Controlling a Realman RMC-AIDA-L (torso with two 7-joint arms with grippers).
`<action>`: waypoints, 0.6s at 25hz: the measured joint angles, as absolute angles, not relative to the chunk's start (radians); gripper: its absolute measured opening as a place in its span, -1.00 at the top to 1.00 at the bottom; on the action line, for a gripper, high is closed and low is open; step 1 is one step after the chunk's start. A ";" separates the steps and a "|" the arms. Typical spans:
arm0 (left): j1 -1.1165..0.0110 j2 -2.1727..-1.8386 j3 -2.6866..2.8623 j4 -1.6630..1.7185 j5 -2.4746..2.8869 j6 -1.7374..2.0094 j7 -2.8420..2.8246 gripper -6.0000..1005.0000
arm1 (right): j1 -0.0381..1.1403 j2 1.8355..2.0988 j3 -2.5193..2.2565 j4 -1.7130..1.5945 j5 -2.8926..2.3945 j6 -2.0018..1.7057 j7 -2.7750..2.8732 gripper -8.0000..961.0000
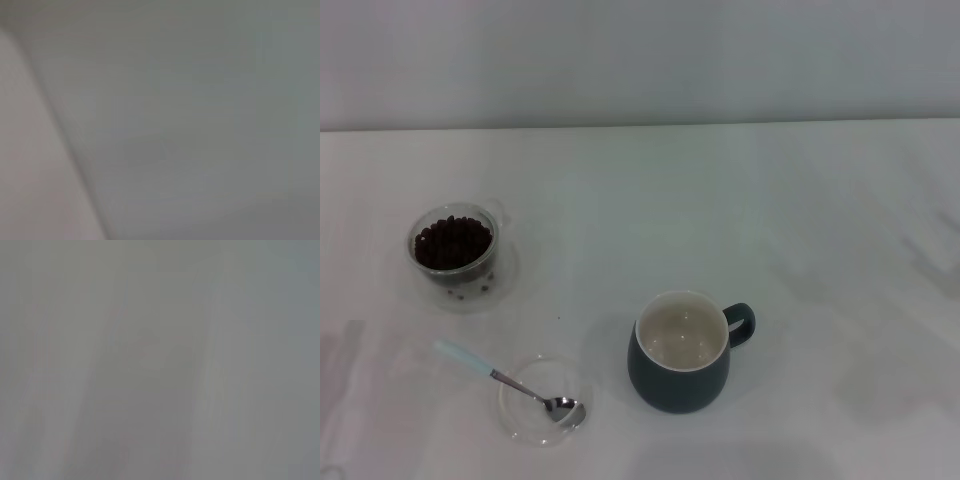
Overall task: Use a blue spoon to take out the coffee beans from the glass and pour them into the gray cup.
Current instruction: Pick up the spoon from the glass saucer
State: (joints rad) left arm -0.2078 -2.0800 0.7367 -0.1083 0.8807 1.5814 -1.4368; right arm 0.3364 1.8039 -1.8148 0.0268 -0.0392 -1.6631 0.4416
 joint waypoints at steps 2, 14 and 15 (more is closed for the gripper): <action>-0.204 -2.080 0.761 -0.118 0.885 1.550 -1.497 -0.74 | 0.356 1.803 -1.815 0.027 -0.036 -1.650 0.438 -0.45; -0.283 -2.077 0.971 -0.109 0.887 1.452 -1.576 -0.74 | 0.400 1.829 -1.815 0.024 -0.037 -1.594 0.405 -0.45; -0.288 -2.077 0.977 -0.109 0.887 1.443 -1.580 -0.74 | 0.399 1.830 -1.815 0.024 -0.036 -1.595 0.403 -0.45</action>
